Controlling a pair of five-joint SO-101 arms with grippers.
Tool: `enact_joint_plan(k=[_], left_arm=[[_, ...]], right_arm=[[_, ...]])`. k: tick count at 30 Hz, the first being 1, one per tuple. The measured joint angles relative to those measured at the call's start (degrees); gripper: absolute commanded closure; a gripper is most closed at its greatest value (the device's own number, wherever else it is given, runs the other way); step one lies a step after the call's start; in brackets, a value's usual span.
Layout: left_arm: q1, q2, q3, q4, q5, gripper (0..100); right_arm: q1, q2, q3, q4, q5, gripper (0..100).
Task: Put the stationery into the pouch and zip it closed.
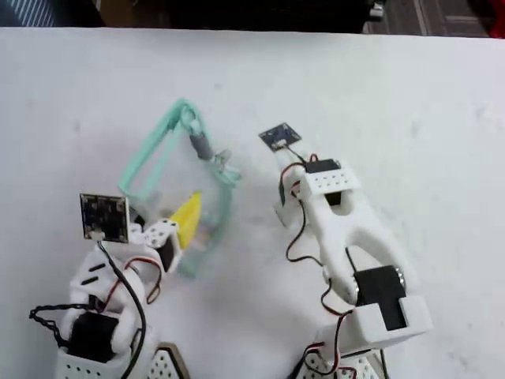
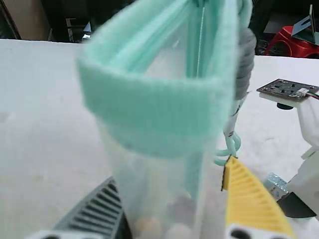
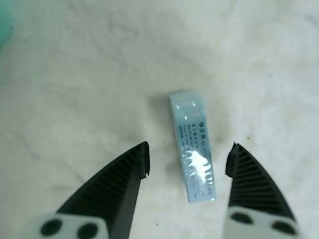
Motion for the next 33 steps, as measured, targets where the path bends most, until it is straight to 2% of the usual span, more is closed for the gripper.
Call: enact_joint_plan(k=[4, 12, 33], left_arm=[[0.0, 0.0, 0.2, 0.0, 0.0, 74], [0.0, 0.0, 0.2, 0.0, 0.0, 74], [0.0, 0.0, 0.2, 0.0, 0.0, 74]], right_arm=[[0.0, 0.4, 0.0, -1.3, 0.0, 77.3], [2.4, 0.5, 0.3, -4.0, 0.0, 98.1], [2.6, 0.5, 0.3, -4.3, 0.0, 96.8]])
